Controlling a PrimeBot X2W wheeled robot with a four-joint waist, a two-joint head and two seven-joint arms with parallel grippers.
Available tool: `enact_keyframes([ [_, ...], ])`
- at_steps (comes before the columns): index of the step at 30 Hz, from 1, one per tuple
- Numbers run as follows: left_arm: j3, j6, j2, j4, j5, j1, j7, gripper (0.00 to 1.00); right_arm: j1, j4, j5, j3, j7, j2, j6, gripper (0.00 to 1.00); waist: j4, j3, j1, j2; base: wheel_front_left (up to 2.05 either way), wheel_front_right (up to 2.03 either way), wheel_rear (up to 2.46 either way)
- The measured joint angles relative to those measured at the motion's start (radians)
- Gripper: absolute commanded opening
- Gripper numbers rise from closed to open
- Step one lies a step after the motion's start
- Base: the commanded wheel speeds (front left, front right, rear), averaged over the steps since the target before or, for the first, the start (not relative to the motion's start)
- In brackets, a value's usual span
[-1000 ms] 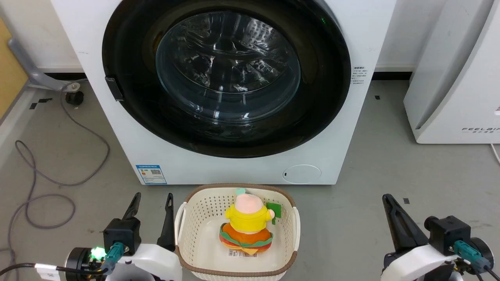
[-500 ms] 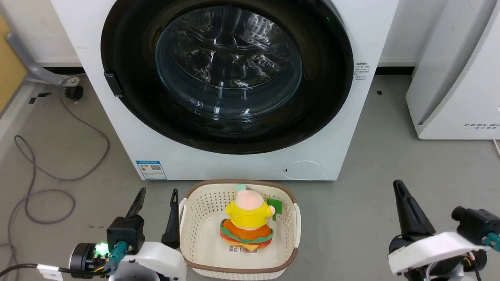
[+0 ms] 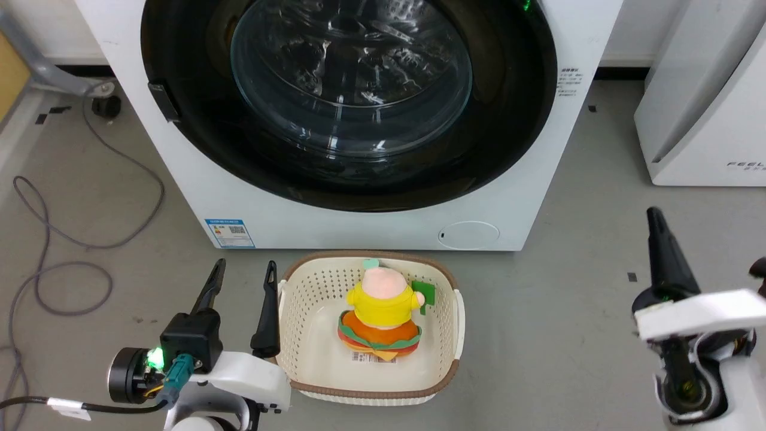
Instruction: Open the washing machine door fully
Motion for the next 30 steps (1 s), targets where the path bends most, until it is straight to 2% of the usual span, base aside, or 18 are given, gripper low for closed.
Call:
enact_keyframes([
  [13, -0.015, 0.001, 0.000, -0.018, -0.009, -0.048, -0.028, 1.00, -0.257, 0.155, 0.201, 0.031, -0.020, -0.096, 0.000, 0.00, 0.004, 0.077, 0.0001, 0.0000, 0.00, 0.00, 0.00],
  [30, -0.033, 0.013, 0.000, -0.032, -0.020, -0.107, -0.062, 1.00, -0.639, 0.396, 0.437, 0.175, 0.050, -0.205, 0.000, 0.00, 0.019, 0.173, 0.0001, 0.0000, 0.00, 0.00, 0.00],
])
